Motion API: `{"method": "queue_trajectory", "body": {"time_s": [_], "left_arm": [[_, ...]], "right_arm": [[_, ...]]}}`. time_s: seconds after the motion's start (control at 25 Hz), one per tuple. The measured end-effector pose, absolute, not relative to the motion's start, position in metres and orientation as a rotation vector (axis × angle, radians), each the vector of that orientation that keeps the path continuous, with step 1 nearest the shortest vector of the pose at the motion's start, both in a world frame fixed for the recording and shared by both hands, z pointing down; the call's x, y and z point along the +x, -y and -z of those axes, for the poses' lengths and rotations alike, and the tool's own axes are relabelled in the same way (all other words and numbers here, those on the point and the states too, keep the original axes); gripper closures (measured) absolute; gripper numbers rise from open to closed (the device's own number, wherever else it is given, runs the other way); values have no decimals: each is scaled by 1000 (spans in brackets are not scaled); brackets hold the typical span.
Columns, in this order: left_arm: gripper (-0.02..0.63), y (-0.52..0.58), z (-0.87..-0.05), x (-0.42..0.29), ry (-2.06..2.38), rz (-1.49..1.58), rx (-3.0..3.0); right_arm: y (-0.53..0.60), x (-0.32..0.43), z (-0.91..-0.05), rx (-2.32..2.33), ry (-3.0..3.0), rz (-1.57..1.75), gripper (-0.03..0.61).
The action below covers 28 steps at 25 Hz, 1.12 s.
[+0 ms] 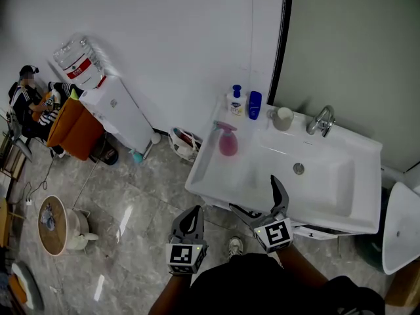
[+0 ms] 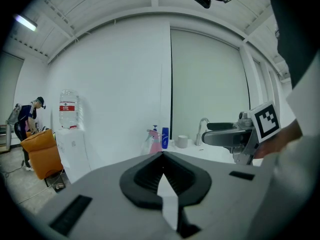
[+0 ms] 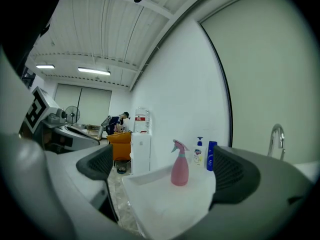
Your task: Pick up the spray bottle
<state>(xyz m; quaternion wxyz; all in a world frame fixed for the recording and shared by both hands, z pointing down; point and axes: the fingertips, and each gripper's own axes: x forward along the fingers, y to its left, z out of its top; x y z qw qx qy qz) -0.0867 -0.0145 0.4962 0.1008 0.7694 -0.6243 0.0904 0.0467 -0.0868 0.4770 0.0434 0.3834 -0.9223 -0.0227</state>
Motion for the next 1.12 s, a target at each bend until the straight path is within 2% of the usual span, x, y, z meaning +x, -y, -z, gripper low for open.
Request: {"method": "queue_trajectory", "body": {"time_s": [0.64, 1.12], "left_arm": [[617, 67, -497, -106, 1851, -246, 2228], [617, 151, -498, -154, 1786, -270, 2312]], "right_arm": [[130, 30, -490, 1157, 2807, 45, -12], [193, -21, -488, 1202, 2744, 137, -11]]}}
